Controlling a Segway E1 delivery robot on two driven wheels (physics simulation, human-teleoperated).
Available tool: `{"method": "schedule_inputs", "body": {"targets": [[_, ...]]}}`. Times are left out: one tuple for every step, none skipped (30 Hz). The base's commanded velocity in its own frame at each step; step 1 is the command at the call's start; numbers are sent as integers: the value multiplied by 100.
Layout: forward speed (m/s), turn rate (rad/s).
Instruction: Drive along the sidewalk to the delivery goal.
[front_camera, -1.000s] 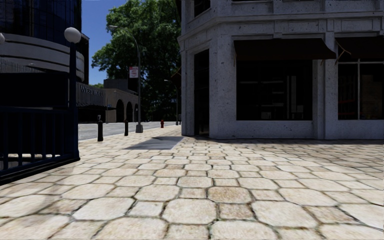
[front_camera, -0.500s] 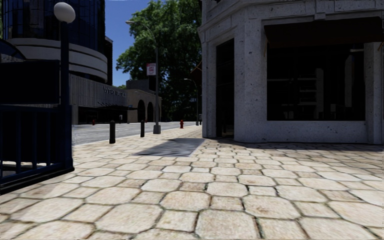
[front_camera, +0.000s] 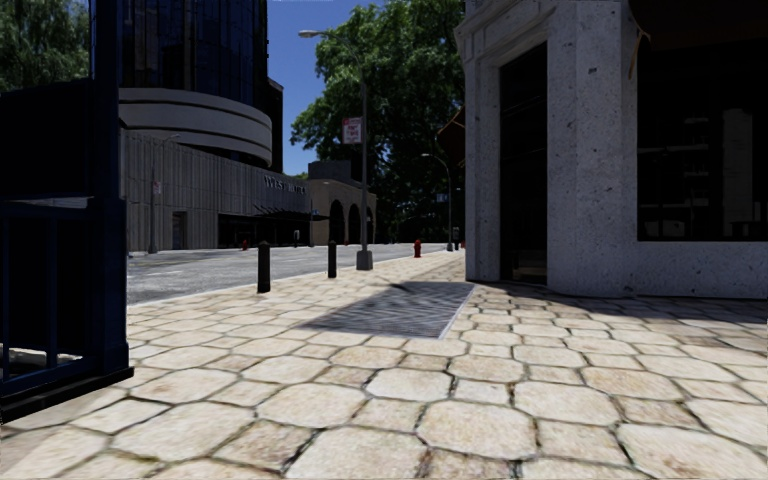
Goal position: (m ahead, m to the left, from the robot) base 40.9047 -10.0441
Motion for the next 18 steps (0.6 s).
{"method": "schedule_inputs", "body": {"targets": [[200, 18], [200, 16], [200, 12], [200, 7], [200, 7], [200, 0], [200, 0], [200, 0], [200, 0], [200, 0], [200, 0], [200, 0], [200, 0], [200, 0], [200, 0], [200, 0], [200, 0], [200, 0]]}}
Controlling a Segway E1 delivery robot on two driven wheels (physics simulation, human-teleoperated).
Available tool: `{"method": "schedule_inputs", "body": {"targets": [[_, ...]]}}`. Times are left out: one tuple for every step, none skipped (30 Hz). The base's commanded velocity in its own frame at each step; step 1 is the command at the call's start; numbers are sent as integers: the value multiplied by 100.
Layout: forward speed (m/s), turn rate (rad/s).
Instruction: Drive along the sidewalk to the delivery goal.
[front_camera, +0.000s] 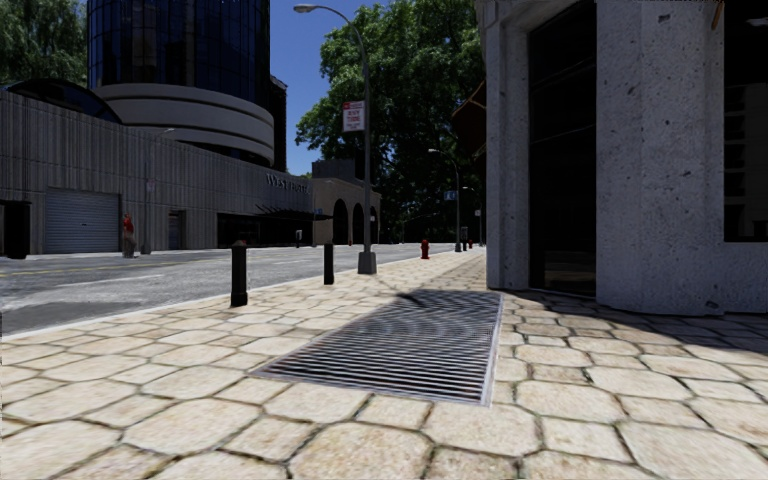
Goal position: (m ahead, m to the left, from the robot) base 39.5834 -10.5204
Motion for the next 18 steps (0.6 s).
{"method": "schedule_inputs", "body": {"targets": [[200, 0], [200, 0], [200, 0], [200, 0], [200, 0], [200, 0], [200, 0], [200, 0], [200, 0], [200, 0], [200, 0], [200, 0], [200, 0], [200, 0], [200, 0], [200, 0], [200, 0], [200, 0]]}}
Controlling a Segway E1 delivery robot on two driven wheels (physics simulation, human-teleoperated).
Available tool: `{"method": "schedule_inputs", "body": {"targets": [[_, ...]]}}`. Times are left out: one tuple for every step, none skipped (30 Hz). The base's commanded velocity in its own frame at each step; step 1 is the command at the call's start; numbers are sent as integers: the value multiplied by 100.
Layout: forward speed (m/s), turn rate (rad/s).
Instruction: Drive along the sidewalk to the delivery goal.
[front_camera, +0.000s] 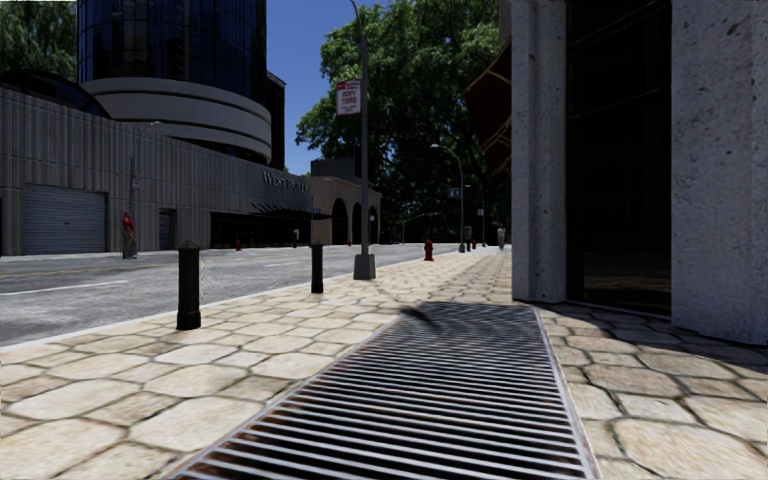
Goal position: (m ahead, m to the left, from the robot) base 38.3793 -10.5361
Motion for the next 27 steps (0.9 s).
{"method": "schedule_inputs", "body": {"targets": [[200, 0], [200, 0], [200, 0], [200, 0], [200, 0], [200, 0], [200, 0], [200, 0], [200, 0], [200, 0], [200, 0], [200, 0], [200, 0], [200, 0], [200, 0], [200, 0], [200, -1], [200, -7], [200, -9], [200, -15], [200, -15], [200, -21], [200, -24], [200, -25], [200, -25], [200, -25], [200, -25]]}}
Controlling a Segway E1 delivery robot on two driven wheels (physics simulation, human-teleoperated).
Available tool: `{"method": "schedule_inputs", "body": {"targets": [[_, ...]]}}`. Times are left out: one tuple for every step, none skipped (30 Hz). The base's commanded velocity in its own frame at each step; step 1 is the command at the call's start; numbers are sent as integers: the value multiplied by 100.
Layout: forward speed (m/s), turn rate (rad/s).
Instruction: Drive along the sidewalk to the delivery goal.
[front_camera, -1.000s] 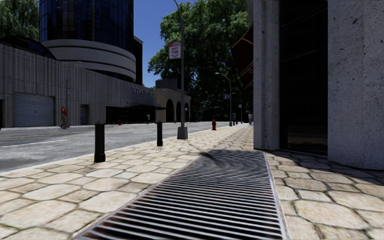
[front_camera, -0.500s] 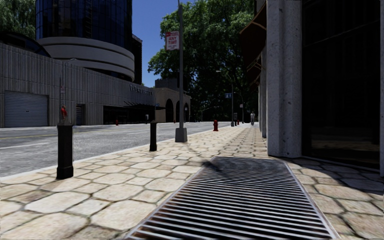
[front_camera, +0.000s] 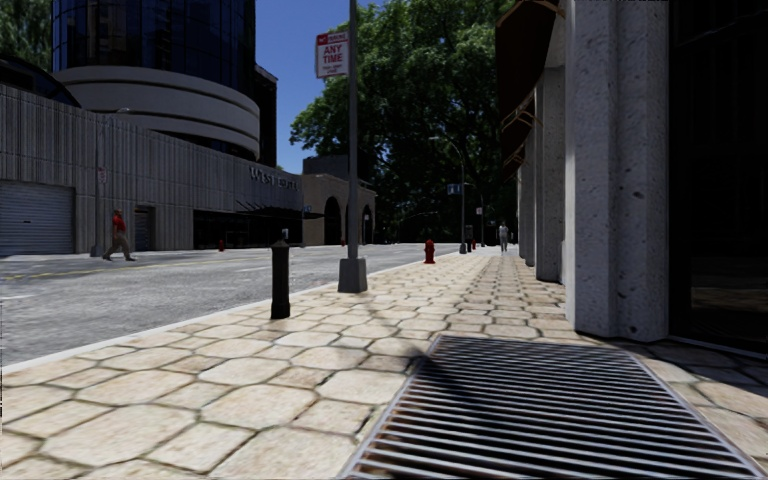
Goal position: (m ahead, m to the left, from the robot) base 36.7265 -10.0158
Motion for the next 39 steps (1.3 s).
{"method": "schedule_inputs", "body": {"targets": [[200, -26], [200, -27], [200, -28], [200, -29], [200, -29], [200, -29], [200, -30], [200, -30], [200, -30], [200, -30], [200, -30], [200, -30], [200, -30], [200, -30], [200, -30], [200, -29], [200, -14], [200, 0], [200, 0], [200, 0], [200, 0], [200, 0], [200, 0], [200, 0], [200, 0], [200, 0], [200, 0], [200, 0], [200, 0], [200, 0], [200, 0], [200, 0], [200, 0], [200, 0], [200, 0], [200, 0], [200, 0], [200, -4], [200, -4]]}}
